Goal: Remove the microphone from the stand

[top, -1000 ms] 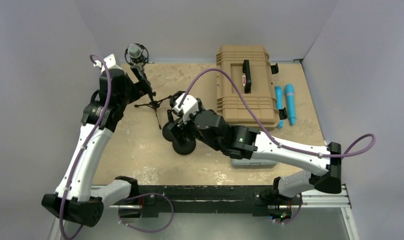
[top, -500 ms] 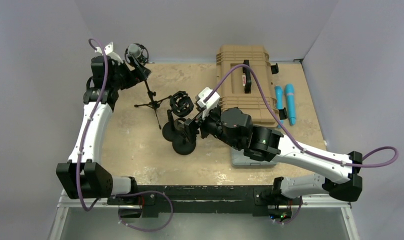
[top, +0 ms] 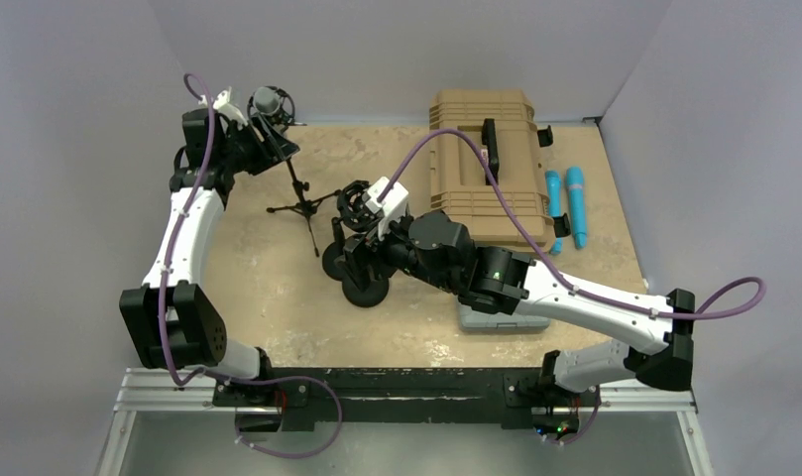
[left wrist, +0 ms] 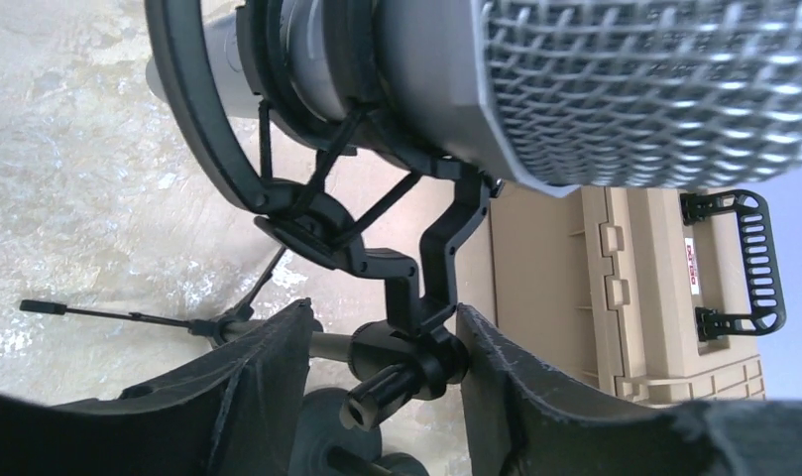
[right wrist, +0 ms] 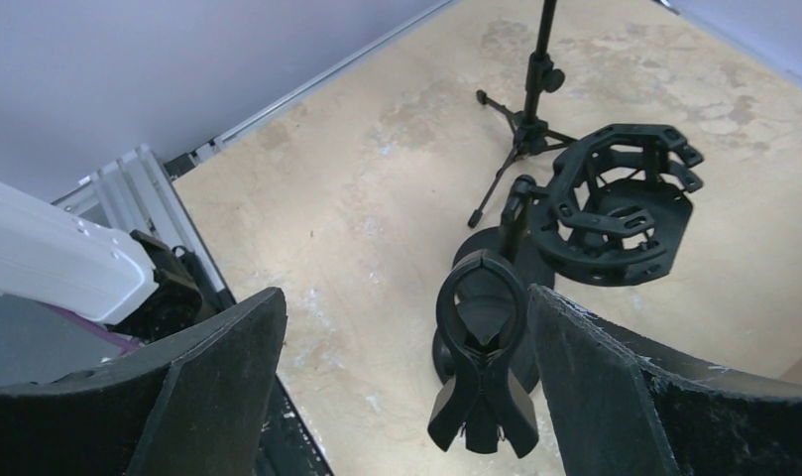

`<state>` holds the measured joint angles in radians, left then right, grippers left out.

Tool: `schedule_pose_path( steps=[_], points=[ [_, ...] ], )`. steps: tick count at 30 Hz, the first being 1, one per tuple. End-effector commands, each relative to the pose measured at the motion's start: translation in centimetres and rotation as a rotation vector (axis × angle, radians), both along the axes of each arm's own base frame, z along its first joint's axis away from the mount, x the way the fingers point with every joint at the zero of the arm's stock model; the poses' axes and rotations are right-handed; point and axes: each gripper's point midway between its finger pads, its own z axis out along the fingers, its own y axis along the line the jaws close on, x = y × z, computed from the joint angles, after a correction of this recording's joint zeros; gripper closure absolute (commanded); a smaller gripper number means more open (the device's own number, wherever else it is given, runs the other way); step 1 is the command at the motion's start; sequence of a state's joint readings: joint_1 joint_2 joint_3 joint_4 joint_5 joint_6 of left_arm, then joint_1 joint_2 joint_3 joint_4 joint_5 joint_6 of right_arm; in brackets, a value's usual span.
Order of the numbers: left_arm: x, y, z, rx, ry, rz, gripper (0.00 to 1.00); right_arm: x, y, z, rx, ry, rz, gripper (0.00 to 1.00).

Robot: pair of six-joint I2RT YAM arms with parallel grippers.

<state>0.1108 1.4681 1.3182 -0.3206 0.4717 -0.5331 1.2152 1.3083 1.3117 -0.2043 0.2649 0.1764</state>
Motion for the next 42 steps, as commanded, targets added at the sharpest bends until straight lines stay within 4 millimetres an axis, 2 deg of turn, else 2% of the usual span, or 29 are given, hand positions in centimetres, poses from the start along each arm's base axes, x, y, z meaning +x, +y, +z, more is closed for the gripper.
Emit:
schedule_pose_path(
  steps=[1, 5, 7, 10, 18, 22, 24, 27, 32, 36, 42],
  points=[
    [-0.5, 0.7, 3.0, 0.052, -0.116, 0.014, 0.50, -0.8, 0.3, 3.1, 0.109, 0.029, 0.026, 0.11],
    [-1.2, 1.1, 3.5, 0.092, -0.134, 0.030, 0.58, -0.9, 0.0, 2.8, 0.139, 0.059, 0.010, 0.08],
    [-1.8, 1.2, 3.9, 0.110, -0.141, 0.027, 0.62, -0.5, -0.1, 2.9, 0.145, 0.065, -0.018, 0.02],
    [-3.0, 1.3, 4.7, 0.139, -0.156, 0.025, 0.64, 0.2, 0.1, 3.1, 0.149, 0.067, -0.052, 0.01],
    [-5.2, 1.5, 5.7, 0.185, -0.168, 0.044, 0.68, 0.5, 3.4, 4.3, 0.150, 0.069, -0.001, 0.01],
    [-6.3, 1.0, 5.4, 0.235, -0.132, 0.039, 0.68, 0.1, 5.7, 4.3, 0.142, 0.073, 0.071, 0.01],
    [-7.3, 0.8, 4.7, 0.226, -0.099, 0.028, 0.68, 0.3, 6.8, 3.5, 0.116, 0.077, 0.085, 0.01],
    [-9.3, 1.4, 3.1, 0.250, -0.059, 0.050, 0.68, 0.6, 7.7, 2.6, 0.086, 0.082, 0.087, 0.01],
    [-12.8, 2.1, 1.9, 0.297, -0.051, 0.069, 0.67, 0.3, 8.8, 1.7, 0.093, 0.091, 0.124, 0.01],
    [-14.7, 2.7, 1.6, 0.336, -0.065, 0.094, 0.66, 0.2, 9.7, 0.2, 0.060, 0.113, 0.137, 0.01],
    [-16.8, 4.4, 2.2, 0.422, -0.090, 0.174, 0.65, -1.4, 11.4, -1.0, 0.038, 0.130, 0.245, 0.01]
  ],
)
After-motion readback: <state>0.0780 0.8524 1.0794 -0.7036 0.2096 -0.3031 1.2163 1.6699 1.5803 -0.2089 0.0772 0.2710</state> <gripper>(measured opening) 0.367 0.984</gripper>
